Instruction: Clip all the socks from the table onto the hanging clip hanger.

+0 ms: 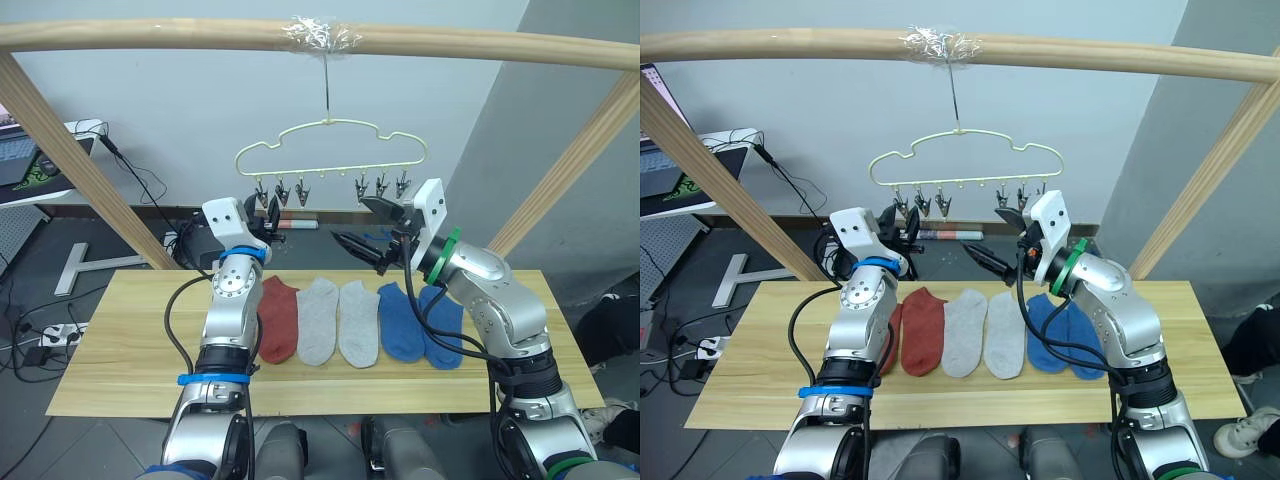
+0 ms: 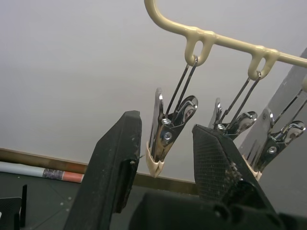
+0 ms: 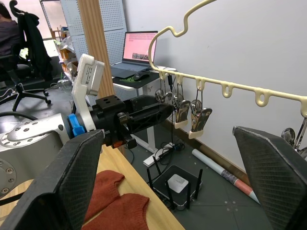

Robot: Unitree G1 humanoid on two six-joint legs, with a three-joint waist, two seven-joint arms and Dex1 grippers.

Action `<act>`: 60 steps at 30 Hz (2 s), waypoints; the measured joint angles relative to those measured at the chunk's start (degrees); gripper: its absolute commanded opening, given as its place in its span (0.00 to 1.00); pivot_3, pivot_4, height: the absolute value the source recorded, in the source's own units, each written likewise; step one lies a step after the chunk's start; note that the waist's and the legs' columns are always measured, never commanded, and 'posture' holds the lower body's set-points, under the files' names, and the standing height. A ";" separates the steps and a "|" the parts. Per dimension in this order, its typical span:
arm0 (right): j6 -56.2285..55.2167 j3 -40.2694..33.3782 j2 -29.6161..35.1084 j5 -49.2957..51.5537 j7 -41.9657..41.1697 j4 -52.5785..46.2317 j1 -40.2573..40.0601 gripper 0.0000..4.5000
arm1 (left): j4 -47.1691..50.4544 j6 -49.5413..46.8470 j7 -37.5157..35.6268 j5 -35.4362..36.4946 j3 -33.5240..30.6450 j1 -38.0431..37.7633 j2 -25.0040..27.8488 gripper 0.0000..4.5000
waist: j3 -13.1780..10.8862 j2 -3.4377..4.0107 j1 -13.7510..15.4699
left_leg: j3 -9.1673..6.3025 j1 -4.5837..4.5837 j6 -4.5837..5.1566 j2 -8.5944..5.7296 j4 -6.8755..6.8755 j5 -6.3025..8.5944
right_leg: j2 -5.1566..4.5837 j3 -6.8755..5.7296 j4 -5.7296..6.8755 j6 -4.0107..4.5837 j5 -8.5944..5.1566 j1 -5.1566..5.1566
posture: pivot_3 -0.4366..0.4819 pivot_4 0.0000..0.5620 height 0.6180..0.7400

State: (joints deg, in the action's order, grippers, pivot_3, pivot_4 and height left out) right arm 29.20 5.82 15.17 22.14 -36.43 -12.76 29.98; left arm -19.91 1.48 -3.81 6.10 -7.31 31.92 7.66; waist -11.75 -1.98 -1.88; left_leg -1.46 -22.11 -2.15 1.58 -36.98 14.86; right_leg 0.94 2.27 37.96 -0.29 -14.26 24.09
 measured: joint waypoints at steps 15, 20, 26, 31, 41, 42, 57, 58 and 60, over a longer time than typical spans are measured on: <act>0.55 -0.19 -0.04 1.64 0.88 0.00 0.95 1.00 | -1.27 1.58 1.92 -1.12 0.05 2.34 0.27 0.45 | -0.25 0.02 -0.03 | 0.00 -0.03 0.00 0.00 0.01 0.00 | 0.00 -0.01 -0.01 -0.02 0.01 0.02 | 0.41 0.39 1.00; 0.55 -0.19 0.05 1.64 1.11 0.00 0.95 1.00 | -1.27 1.68 1.99 -1.13 0.06 2.34 0.50 0.45 | -0.25 0.02 -0.03 | 0.00 -0.03 0.00 0.00 0.01 0.00 | 0.00 0.00 -0.02 -0.02 0.01 0.02 | 0.41 0.39 1.00; 0.55 -0.19 0.05 1.65 1.46 0.00 0.95 1.00 | -1.43 1.93 1.93 -1.22 0.07 2.37 0.50 0.45 | -0.25 0.02 -0.03 | 0.00 -0.03 0.00 0.00 0.01 0.00 | 0.00 -0.01 -0.01 -0.02 0.01 0.02 | 0.41 0.38 1.00; 0.55 -0.18 0.14 1.65 1.47 0.00 0.95 1.00 | -2.54 2.55 1.95 -1.45 0.12 2.53 0.64 0.45 | -0.25 0.02 -0.03 | 0.01 -0.03 0.00 0.00 0.01 0.00 | 0.00 0.00 -0.02 -0.02 0.01 0.03 | 0.41 0.38 1.00; 0.55 -0.18 0.24 1.71 1.53 -0.04 0.95 1.00 | -2.71 3.84 1.93 -2.13 0.26 2.55 1.04 0.45 | -0.26 0.02 -0.03 | 0.00 -0.04 0.00 0.00 0.02 0.00 | 0.00 0.00 -0.02 -0.02 0.01 0.03 | 0.41 0.38 1.00; 0.55 -0.18 0.24 1.71 1.53 -0.20 0.95 1.00 | -2.71 3.94 1.93 -2.13 0.26 2.57 1.04 0.45 | -0.26 0.02 -0.03 | 0.01 -0.04 0.00 0.00 0.02 0.00 | 0.00 -0.01 -0.02 -0.02 0.01 0.03 | 0.41 0.38 1.00; 0.55 -0.18 0.21 1.77 1.54 -0.66 0.95 1.00 | -2.91 4.17 1.81 -2.04 0.27 3.39 0.90 0.37 | -0.26 0.02 -0.02 | 0.00 -0.05 0.00 0.00 0.02 0.00 | 0.00 -0.01 -0.02 -0.02 0.01 0.04 | 0.41 0.36 1.00; 0.55 -0.18 0.21 1.77 1.54 -0.66 0.95 1.00 | -2.91 4.23 1.76 -2.05 0.31 3.39 0.90 0.31 | -0.25 0.02 -0.02 | 0.01 -0.05 0.00 0.00 0.01 0.00 | 0.00 -0.01 -0.02 -0.03 0.01 0.04 | 0.41 0.36 1.00; 0.55 -0.18 0.20 1.77 1.54 -0.66 0.95 1.00 | -2.91 4.35 1.64 -2.05 0.36 3.38 0.90 0.18 | -0.25 0.02 -0.01 | 0.01 -0.05 -0.01 0.00 0.01 0.00 | -0.01 -0.01 -0.02 -0.02 0.02 0.04 | 0.41 0.34 1.00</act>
State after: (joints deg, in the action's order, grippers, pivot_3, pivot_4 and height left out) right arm 29.75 5.64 15.37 23.91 -34.89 -13.42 30.93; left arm -22.83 5.83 -2.17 4.06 -6.95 35.30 8.56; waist -12.00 -1.96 -1.89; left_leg -1.45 -22.16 -2.15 1.58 -36.96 14.86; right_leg 0.93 2.26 37.94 -0.31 -14.25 24.12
